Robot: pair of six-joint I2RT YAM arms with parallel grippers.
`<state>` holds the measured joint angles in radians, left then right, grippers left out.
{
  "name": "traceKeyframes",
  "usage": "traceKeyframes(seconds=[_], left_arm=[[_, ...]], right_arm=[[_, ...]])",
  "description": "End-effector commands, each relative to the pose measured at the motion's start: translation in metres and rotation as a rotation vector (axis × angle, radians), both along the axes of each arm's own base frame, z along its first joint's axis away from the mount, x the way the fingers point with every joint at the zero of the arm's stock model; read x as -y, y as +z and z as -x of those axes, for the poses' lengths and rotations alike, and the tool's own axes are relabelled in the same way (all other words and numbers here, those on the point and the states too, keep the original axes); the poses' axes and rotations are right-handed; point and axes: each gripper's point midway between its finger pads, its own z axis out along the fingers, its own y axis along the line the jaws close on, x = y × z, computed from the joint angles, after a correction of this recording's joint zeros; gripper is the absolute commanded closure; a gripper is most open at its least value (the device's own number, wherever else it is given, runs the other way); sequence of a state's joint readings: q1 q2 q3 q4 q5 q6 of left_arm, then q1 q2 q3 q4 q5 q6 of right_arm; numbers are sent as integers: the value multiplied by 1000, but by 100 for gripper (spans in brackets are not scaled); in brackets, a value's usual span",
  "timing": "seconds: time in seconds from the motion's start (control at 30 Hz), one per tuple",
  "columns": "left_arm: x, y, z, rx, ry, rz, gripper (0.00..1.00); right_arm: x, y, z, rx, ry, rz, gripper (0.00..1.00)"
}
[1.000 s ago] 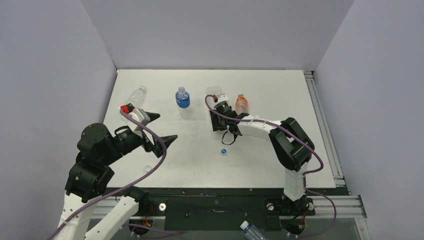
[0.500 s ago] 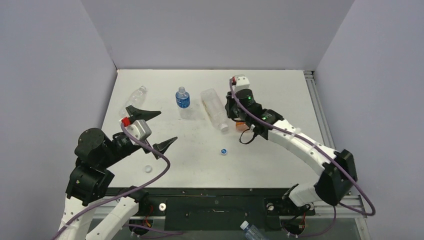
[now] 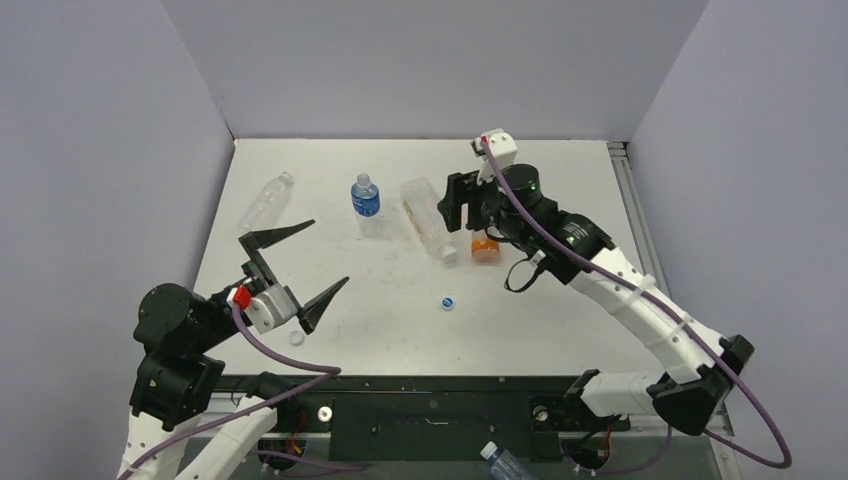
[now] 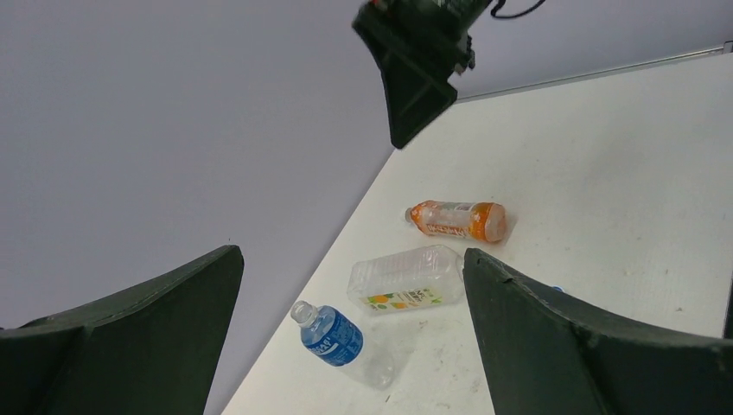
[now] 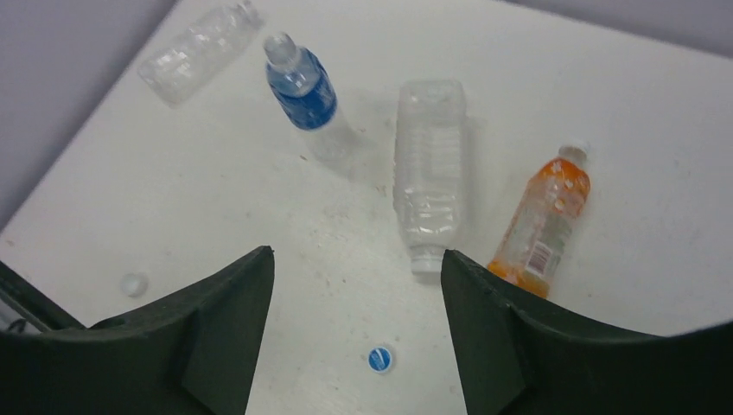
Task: Unscrew the bottle caps
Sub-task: Pick up the plastic bottle at the center of the board.
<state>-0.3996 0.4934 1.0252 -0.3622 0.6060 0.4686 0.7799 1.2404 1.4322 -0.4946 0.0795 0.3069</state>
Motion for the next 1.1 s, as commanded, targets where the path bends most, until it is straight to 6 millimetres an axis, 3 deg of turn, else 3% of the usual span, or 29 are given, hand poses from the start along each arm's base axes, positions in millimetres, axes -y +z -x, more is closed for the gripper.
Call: traceKeyframes(seconds=[0.0,0.2,0.43,0.57,0.77,1.07], left_arm=[[-1,10,7,48,-11,3,3],[-2,7,5,4,-2,22,4],[-1,2,4,-30,-5,32,3],[0,3,4,-43,-4,36,4],[-1,1,3,-62,-2,32,3],[0,0,3,-77,-2,28,3]], right_arm=[[5,-96,-28,-191,-42,148,33],[-12,-167,-53,-308,14,224,23],[-22,-241,-79,-403,-8,327,22],[-26,-271,-85,-437,-9,361,23],[-32,-294,-95,-437,-3,378,30],[-26,-298,-109,-387,-71,383,51]])
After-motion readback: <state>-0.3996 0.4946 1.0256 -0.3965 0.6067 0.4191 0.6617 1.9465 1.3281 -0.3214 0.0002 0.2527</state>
